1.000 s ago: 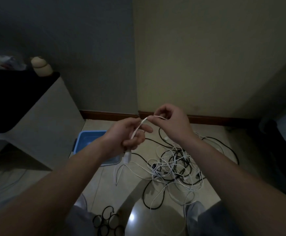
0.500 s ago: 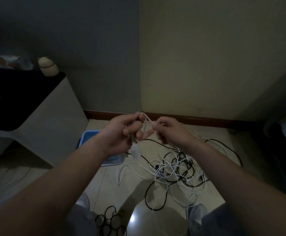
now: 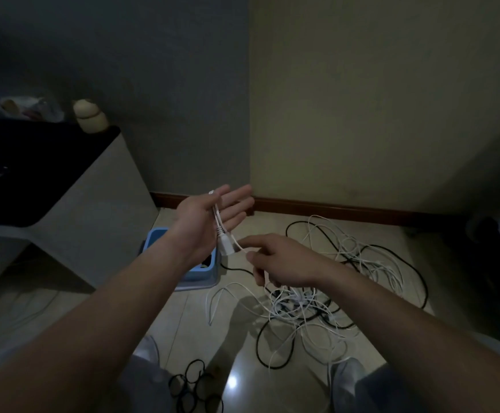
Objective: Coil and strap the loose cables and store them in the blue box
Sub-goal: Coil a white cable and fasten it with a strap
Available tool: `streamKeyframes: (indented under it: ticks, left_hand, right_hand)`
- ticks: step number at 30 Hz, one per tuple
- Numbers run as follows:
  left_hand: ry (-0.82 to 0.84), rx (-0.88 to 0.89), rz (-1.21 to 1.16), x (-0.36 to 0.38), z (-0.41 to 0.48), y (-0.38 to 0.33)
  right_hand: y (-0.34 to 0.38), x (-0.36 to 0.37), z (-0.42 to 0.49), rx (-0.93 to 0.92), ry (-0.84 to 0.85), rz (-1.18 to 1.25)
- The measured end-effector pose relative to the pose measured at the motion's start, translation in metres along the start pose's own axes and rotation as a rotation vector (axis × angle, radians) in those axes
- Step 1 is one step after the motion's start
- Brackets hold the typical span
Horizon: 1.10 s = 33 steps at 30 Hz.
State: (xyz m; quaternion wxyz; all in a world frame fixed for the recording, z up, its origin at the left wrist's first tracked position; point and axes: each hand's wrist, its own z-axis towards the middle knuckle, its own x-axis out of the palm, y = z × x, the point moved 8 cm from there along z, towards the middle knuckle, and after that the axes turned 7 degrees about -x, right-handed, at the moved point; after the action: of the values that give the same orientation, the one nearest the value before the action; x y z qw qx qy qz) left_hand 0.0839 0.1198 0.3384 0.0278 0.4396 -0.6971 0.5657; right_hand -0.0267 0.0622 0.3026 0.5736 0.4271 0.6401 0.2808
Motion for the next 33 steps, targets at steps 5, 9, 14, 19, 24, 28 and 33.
streamKeyframes:
  ticks: [5,9,14,19,24,28,33]
  left_hand:
    - [-0.073,0.021,0.103,-0.005,0.006,0.005]
    - [-0.156,0.059,0.161,-0.017,0.011,0.001]
    - [-0.228,0.147,0.402,-0.024,0.011,-0.008]
    - [-0.126,0.079,0.802,-0.009,0.01,0.019]
    - [0.135,-0.129,0.796,0.009,0.0,0.047]
    - [0.218,-0.248,0.731,0.014,-0.003,0.052]
    - [0.235,-0.241,0.591,0.02,-0.007,0.046]
  right_hand:
    - [0.007,0.002,-0.002,-0.039,0.074,-0.044]
    - [0.003,-0.008,-0.006,0.031,0.066,0.158]
    - [0.012,-0.014,-0.008,-0.059,0.057,0.235]
    - [0.017,-0.026,-0.005,-0.167,-0.103,0.151]
    - [0.023,-0.052,-0.008,-0.238,-0.376,0.059]
    - [0.016,-0.069,-0.012,-0.23,-0.572,0.075]
    - [0.0,-0.085,-0.017,-0.129,-0.698,0.044]
